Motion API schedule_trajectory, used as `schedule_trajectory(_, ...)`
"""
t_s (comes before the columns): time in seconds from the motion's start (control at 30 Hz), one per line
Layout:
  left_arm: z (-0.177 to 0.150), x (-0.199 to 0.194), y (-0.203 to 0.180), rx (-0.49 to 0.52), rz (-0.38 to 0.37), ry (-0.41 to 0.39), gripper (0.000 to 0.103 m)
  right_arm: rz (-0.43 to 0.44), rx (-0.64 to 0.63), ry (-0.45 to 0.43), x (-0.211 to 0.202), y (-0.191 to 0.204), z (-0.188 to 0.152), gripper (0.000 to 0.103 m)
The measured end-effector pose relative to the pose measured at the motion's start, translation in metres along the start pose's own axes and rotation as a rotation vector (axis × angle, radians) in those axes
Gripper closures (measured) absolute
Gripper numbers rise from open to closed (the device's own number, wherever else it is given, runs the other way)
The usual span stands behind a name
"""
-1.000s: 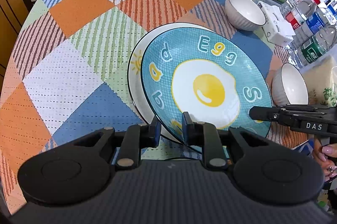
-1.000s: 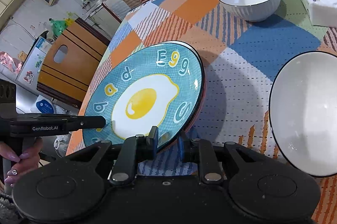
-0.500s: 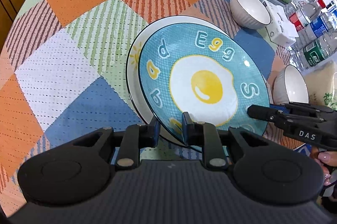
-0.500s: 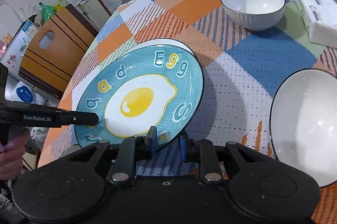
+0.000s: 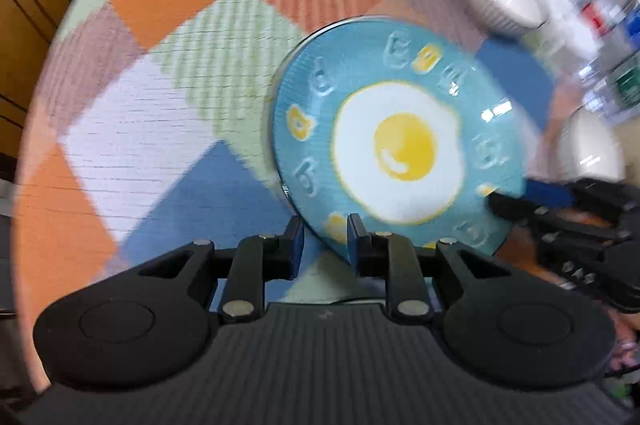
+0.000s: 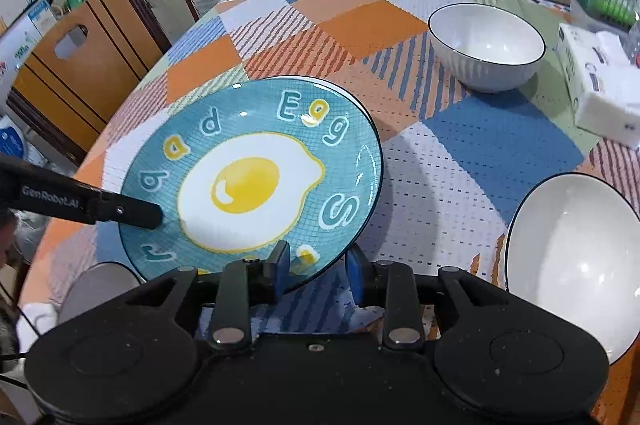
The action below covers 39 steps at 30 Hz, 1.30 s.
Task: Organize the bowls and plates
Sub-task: 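Lower the teal plate onto the plate stack and open the left gripper, then move the left gripper to a white bowl rim and close on it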
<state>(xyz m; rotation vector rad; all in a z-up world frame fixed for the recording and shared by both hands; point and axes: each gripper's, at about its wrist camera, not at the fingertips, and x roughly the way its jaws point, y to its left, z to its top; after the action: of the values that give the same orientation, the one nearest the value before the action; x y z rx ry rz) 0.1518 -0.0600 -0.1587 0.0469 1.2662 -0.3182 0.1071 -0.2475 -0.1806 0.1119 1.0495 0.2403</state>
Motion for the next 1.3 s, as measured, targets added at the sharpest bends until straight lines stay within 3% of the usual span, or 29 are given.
schedule_trajectory(0.03,-0.002,-0.003,-0.001,0.007,0.01,-0.02,0.082,-0.011,-0.008,-0.016,0.0,0.002,-0.001,0.066)
schedule_trajectory(0.17,-0.008,-0.018,0.001,-0.044,-0.087,-0.037,0.082,-0.021,-0.004,-0.021,0.0,0.003,-0.002,0.066)
schedule_trajectory(0.53,-0.014,-0.077,-0.016,0.031,-0.028,-0.104,0.077,0.009,-0.045,-0.082,-0.063,-0.004,0.005,0.067)
schedule_trajectory(0.67,-0.017,-0.096,-0.023,0.056,-0.039,-0.121,0.073,0.012,-0.09,-0.117,-0.094,-0.006,0.005,0.066)
schedule_trajectory(0.97,-0.011,-0.117,-0.04,0.1,-0.048,-0.152,0.063,-0.035,-0.193,-0.211,-0.136,-0.013,0.013,0.052)
schedule_trajectory(1.3,0.013,-0.121,-0.065,0.152,-0.058,-0.176,0.049,-0.096,-0.264,-0.253,-0.148,-0.034,0.025,0.04)
